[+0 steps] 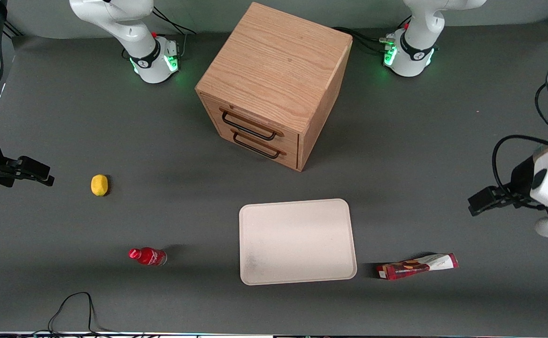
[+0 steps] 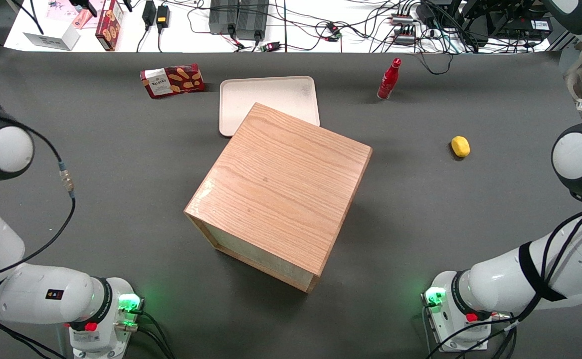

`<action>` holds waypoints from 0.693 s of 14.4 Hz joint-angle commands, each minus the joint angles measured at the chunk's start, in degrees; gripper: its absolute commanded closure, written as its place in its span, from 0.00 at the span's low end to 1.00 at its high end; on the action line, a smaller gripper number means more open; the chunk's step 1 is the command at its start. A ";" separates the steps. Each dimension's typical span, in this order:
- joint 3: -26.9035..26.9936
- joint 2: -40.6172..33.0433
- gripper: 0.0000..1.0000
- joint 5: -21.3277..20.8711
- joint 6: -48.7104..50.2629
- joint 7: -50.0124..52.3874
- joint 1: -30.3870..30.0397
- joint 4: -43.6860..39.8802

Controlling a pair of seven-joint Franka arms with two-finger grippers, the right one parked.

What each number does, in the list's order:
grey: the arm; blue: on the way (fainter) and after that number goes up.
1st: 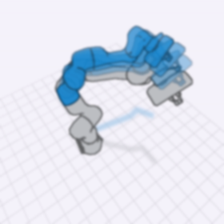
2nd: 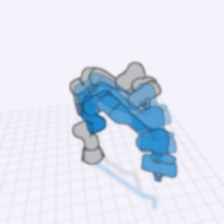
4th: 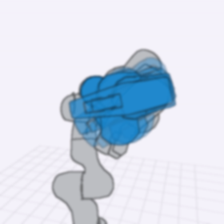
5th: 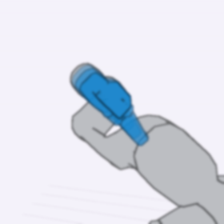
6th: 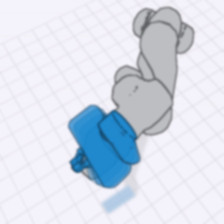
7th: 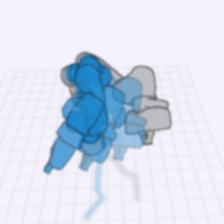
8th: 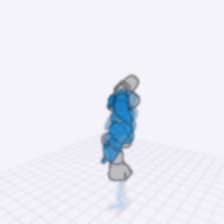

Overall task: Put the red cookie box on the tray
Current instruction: 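Move the open left gripper down toward the red cookie box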

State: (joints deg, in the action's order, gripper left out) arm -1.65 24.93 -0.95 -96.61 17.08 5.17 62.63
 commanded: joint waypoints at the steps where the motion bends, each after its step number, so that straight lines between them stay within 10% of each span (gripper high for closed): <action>1: 0.77 6.70 0.00 -0.20 3.53 1.12 0.63 -10.23; 5: 1.03 8.38 0.00 -0.55 3.62 5.30 1.68 -11.91; 10: 0.33 8.03 0.00 -0.46 2.04 42.88 3.35 -10.34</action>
State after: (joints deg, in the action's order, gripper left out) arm -1.72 32.32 -0.97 -95.25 45.68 7.16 53.44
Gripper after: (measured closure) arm 0.000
